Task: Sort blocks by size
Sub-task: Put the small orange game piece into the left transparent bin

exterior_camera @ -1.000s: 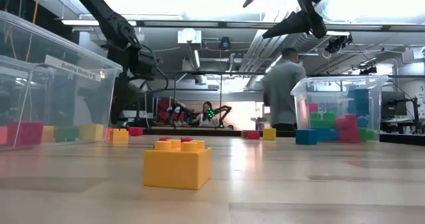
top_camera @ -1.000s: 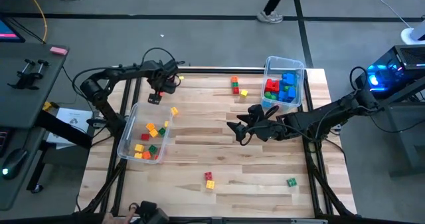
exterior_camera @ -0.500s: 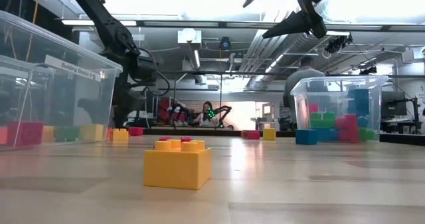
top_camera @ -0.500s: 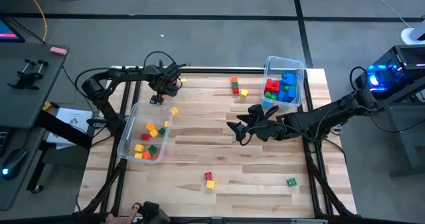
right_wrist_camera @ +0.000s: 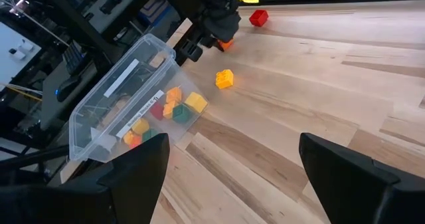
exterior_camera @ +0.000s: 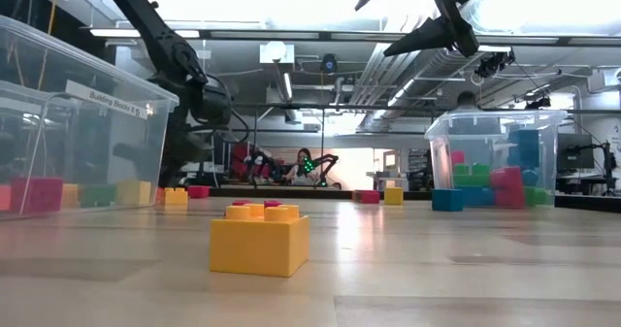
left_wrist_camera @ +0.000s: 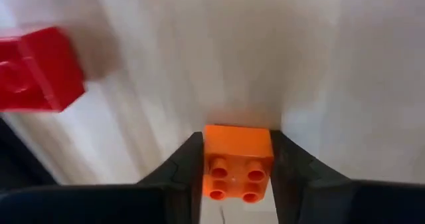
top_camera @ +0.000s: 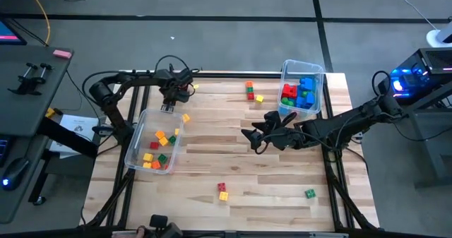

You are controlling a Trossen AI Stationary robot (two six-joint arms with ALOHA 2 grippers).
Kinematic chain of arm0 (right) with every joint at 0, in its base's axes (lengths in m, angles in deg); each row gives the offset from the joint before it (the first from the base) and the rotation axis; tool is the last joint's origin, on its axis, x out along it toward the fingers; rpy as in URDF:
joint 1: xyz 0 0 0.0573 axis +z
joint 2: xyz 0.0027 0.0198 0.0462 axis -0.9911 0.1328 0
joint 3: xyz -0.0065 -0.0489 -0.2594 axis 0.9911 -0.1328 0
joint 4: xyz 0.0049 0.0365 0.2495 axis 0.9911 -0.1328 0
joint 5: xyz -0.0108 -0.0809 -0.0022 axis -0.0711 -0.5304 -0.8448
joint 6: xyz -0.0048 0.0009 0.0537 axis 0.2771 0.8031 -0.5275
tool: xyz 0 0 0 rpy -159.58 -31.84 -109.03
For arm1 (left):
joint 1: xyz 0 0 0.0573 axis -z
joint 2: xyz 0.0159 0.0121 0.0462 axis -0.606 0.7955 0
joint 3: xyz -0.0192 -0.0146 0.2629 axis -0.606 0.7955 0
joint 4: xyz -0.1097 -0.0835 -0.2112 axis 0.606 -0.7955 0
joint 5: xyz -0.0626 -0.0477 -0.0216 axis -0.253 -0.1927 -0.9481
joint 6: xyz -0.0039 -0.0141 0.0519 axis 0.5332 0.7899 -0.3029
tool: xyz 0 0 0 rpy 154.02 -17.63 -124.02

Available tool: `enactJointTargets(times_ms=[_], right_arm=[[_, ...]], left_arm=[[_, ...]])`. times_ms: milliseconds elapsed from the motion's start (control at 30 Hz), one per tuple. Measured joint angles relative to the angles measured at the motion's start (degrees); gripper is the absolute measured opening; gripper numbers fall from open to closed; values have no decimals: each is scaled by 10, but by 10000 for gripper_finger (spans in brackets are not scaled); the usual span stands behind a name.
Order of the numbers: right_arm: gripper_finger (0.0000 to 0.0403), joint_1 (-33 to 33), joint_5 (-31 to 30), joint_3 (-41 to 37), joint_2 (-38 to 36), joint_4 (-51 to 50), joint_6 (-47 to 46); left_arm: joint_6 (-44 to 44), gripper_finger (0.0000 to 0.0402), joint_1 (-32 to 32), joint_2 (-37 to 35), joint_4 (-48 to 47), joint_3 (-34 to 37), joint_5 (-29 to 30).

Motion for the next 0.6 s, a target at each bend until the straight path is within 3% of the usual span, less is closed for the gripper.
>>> enactJointTargets(times_ms=[300, 467, 600], right_arm=[[332, 0, 1, 0, 0, 0, 11], [332, 0, 4, 0, 0, 0, 15], [332, 0, 14, 0, 0, 0, 25]], left_arm=[[129, 91, 23, -53, 3, -103, -40], [255, 91, 39, -153, 33, -165, -116], [362, 91, 81, -251, 0, -170, -183]])
